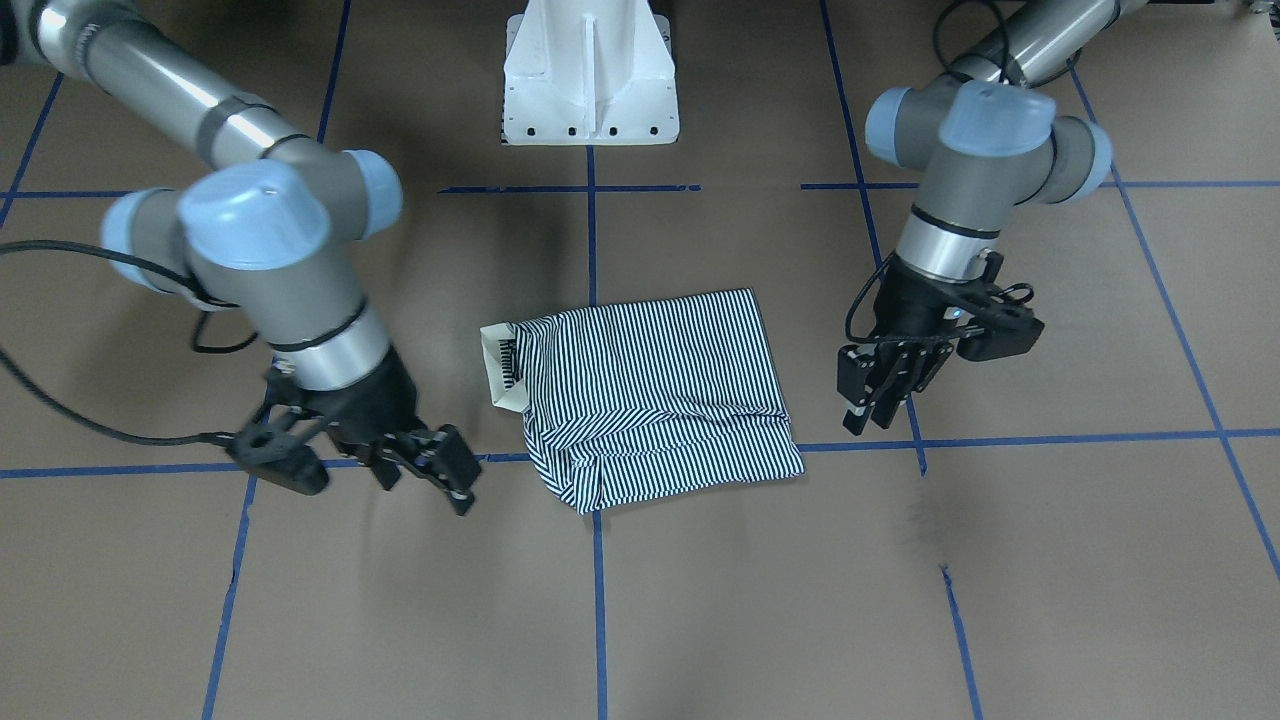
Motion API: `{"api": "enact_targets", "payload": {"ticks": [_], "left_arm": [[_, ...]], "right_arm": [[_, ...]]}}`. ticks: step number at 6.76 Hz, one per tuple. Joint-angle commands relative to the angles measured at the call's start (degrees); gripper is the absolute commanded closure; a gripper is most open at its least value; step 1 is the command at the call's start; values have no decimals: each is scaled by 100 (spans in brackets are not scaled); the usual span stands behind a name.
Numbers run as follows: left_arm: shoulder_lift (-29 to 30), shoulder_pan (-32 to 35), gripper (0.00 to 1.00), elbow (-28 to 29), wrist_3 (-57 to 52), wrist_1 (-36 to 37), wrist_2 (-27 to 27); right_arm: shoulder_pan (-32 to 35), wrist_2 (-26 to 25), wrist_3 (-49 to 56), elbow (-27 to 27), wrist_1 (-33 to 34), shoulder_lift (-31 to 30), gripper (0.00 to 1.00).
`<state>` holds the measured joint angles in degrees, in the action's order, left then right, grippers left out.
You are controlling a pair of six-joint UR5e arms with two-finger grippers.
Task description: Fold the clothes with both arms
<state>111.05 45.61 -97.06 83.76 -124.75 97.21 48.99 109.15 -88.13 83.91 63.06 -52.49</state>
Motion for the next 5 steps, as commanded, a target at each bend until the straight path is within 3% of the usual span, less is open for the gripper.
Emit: {"api": "enact_targets", "payload": {"ticks": [1,2,3,4,5], "left_arm": [[-154,80,77,-190,-140,-5,70],[-162,88,83,-190,-140,3,105],[-171,89,100,-190,-140,30,140],[-171,89,100,-190,-149,47,149],[-171,80,100,-190,-140,56,140]], "right_arm": [[-324,90,26,1558,938,-664,0],[-1068,-651,-463,2368,1807,-727,0],[-1798,-1441,-1051,2585,2059,-719,5],[-2171,-1667,-1657,2535,2044,-719,99],[-2279,-1686,-1654,2308,2009,-667,100]]}}
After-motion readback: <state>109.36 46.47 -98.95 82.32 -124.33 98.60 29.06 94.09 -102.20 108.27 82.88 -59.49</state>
